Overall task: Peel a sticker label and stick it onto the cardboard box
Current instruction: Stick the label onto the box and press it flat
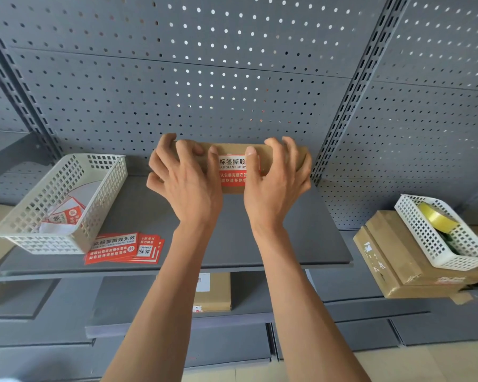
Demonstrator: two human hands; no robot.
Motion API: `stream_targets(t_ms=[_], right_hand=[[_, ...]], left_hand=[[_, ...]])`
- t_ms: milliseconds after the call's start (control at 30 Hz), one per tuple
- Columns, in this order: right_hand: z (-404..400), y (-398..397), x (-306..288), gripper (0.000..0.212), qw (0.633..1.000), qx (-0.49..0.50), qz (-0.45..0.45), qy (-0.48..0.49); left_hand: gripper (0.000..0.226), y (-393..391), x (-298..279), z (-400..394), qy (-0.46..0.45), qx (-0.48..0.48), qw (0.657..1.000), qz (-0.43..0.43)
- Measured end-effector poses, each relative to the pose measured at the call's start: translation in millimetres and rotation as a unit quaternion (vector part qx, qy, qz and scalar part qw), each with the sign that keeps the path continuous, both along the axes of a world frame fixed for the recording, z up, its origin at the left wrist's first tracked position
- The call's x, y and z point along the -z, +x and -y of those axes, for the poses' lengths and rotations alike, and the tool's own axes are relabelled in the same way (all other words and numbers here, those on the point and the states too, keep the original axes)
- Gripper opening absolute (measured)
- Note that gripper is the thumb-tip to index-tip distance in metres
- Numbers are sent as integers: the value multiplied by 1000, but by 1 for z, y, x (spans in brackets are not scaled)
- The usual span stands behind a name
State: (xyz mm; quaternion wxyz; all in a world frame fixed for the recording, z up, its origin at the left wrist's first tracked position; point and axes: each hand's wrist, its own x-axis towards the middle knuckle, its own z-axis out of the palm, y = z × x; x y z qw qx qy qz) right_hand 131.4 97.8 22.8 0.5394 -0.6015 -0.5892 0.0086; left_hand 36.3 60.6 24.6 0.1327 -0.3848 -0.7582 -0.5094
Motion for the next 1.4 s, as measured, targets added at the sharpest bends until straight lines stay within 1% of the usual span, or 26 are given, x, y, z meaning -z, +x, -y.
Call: stream_targets(t_ms=[133,267,333,400,500,567,667,767,967,1167,1300,1333,1400], right_hand=[[-1,5,-2,28,998,-37,-43,6],[0,7,-5,21,998,-42,-55,11],[0,7,-5,19,998,-35,-59,15],[1,6,-5,22,998,-32,-59,10],[4,2,-5,45,1000,-15,-8,-5],[4,2,-4,53,1000,-6,20,-4],[3,3,-2,52,999,-7,35,-4],[1,4,-2,43,1000,-6,22,-3],[0,7,0,28,999,-37,-10,2],[0,10,-2,22,998,-51,-24,-4],[2,15,-3,28,997,-68,-31,-7],[3,16,-3,31,997,-72,-26,-13],[6,14,-2,41,997,-68,11,-21]], left_hand=[[24,-1,-1,1,6,14,1000,13],[16,-2,-3,2,18,28,999,37],[17,-1,-5,3,18,32,998,43],[28,0,-6,5,11,37,998,44],[57,2,-6,6,-20,28,999,15],[65,1,-5,6,-29,27,999,8],[57,-1,-4,6,-28,35,999,4],[44,-2,-3,6,-18,39,999,4],[25,-4,-2,7,-11,53,999,9],[15,-6,-2,8,-11,64,998,16],[18,-6,-4,10,-16,79,996,21],[22,-6,-4,11,-21,83,996,24],[40,-5,-4,13,-40,89,995,18]])
